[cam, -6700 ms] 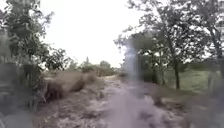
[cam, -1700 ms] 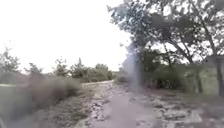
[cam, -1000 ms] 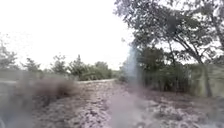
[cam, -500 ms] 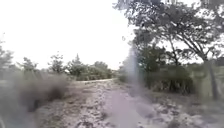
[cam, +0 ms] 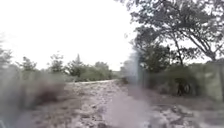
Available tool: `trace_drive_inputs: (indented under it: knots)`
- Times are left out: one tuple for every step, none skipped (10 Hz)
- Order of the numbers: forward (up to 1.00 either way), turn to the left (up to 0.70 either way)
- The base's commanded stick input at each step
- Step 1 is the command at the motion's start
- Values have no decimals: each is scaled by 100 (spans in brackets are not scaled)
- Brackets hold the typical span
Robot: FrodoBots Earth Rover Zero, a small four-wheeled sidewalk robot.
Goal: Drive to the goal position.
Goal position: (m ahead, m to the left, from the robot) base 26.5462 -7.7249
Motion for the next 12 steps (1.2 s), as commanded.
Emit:
trace_drive_inputs:
  knots:
    - [59,13]
    - [59,1]
    - [59,1]
    - [59,4]
    - [59,14]
    - [59,15]
    - [59,15]
    - [59,9]
    - [59,2]
    - [59,1]
    - [59,1]
    - [59,2]
